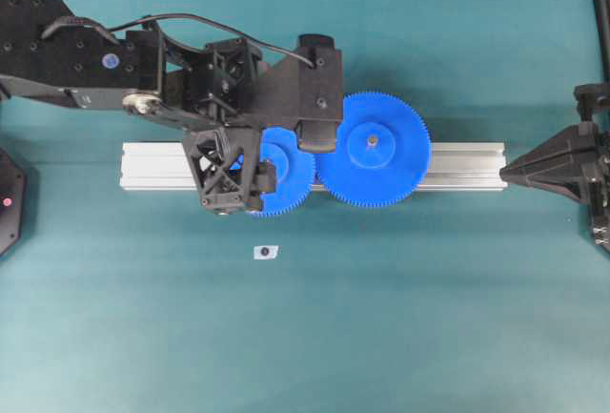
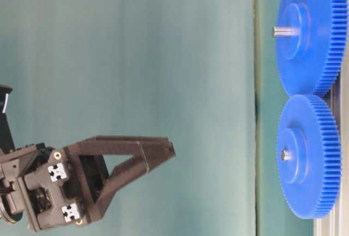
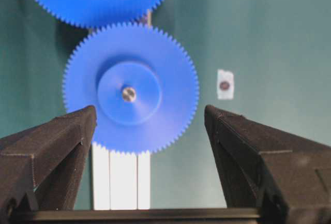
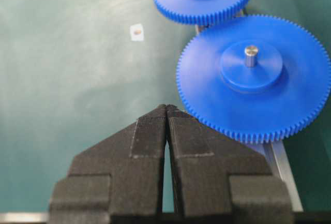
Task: Insert the small gear onto the shaft.
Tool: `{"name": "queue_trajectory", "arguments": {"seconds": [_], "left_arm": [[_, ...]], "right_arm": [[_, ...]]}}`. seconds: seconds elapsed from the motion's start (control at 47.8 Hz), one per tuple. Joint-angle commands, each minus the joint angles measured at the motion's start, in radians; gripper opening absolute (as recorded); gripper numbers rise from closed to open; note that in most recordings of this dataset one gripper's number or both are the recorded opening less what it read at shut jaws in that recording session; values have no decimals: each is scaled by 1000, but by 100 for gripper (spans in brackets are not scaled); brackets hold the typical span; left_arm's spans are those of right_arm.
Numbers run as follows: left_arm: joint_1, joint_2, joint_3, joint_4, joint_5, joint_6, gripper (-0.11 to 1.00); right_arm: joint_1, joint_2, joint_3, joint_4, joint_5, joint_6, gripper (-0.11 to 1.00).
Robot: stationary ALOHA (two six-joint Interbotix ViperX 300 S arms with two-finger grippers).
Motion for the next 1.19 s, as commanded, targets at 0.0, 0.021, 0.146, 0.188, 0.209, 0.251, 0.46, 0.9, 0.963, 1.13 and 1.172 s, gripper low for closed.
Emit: {"name": "queue_trajectory", "arguments": {"seconds": [0.0,0.021,0.146,0.188,0.209,0.251,0.46,0.9,0.963,1.13,1.172], "left_arm": [[-2,-14,-15,2,6,-2,80],[-2,-12,-17,2,6,-2,80],[-2,-12,-18,5,6,-2,80],[-2,-12,-18,2,6,-2,80],[0,-12,-18,5,6,-2,80],[-2,-12,-17,2,6,-3,80],[-2,-12,-12,2,6,-3,80],[-2,-12,-12,5,6,-3,80],[-2,-12,-12,2,6,-3,80],[-2,-11,-12,2,6,-3,80],[-2,-9,-12,2,6,-3,80]], "right_arm": [[2,6,-9,2,-11,9,6],[2,5,-9,2,-11,9,6],[2,6,-8,2,-11,9,6],[2,5,-8,2,-11,9,6],[2,5,-8,2,-11,9,6],[2,5,-9,2,-11,9,6],[2,6,-8,2,-15,23,6],[0,-2,6,-9,-17,40,6],[2,-6,8,-9,-17,41,6],[0,-26,8,-8,-17,41,6],[2,-29,9,-9,-17,41,6]]}}
